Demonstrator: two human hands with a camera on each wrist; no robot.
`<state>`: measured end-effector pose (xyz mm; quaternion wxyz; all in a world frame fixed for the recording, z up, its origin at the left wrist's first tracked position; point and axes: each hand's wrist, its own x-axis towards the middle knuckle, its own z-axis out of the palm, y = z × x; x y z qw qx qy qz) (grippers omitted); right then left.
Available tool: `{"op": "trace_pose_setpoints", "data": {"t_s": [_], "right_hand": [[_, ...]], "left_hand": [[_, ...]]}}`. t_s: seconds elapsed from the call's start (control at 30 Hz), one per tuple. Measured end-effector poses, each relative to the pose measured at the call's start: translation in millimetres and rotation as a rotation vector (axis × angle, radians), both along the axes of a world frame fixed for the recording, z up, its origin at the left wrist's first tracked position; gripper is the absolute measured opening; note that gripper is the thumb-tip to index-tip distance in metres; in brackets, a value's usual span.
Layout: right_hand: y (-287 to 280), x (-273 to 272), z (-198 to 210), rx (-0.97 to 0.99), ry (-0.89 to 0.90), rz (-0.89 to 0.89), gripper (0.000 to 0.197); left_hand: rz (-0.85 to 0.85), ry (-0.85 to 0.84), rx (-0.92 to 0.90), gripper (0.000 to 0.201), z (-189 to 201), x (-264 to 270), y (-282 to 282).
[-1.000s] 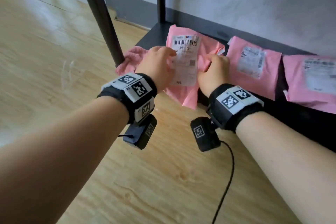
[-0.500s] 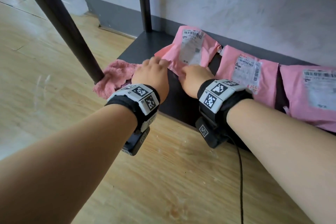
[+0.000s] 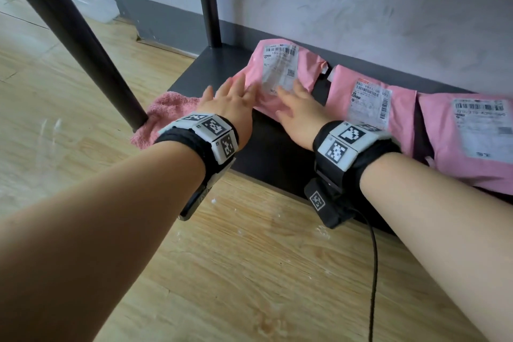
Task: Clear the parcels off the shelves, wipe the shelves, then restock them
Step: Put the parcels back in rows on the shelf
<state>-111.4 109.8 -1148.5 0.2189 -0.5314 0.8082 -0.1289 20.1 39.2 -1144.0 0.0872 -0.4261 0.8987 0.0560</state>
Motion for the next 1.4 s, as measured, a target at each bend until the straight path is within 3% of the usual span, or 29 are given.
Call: {"op": "trace_pose_setpoints", "data": {"t_s": [0.1, 0.2, 0.37, 0.47, 0.53, 0.67, 0.87, 1.0, 1.1, 1.27, 1.4], "right_hand": [[26, -7, -1, 0.159, 0.139, -0.18, 0.051], [51, -15, -7, 0.324, 0.181, -0.274, 0.052], [60, -31, -8, 0.257, 0.112, -0.178, 0.048], [76, -47, -3, 0.133, 0.093, -0.218, 0.044], [100, -60, 2, 0.075, 0.144, -0.31, 0.043], [159, -84, 8, 0.236, 0.281, -0.519, 0.052], [198, -109, 7, 0.084, 0.155, -0.442, 0.024], [225, -122, 22, -0.068, 0.103, -0.492, 0.043], [262, -143, 20, -0.004, 0.189, -0.623, 0.05], [302, -177, 9, 0.229, 0.191, -0.665, 0.05], [316, -188, 19, 0.098, 0.122, -0.683, 0.042]], "left_hand": [[-0.147, 0.022, -0.074, 0.072, -4, -10, 16], [-0.248, 0.011, -0.008, 0.054, -16, -22, 30], [-0.243, -0.068, -0.011, 0.04, -13, -34, 30], [-0.248, -0.032, -0.053, 0.035, 1, -53, 45], [-0.303, 0.056, -0.008, 0.036, 5, -68, 63], [-0.405, 0.064, 0.108, 0.037, -4, -94, 95], [-0.337, -0.075, 0.072, 0.036, 3, -113, 114], [-0.434, 0.055, 0.043, 0.041, 18, -139, 153], [-0.521, 0.146, 0.099, 0.043, 17, -165, 188], [-0.628, 0.136, 0.174, 0.047, 8, -198, 214], [-0.592, 0.098, 0.102, 0.046, 20, -213, 226]]}}
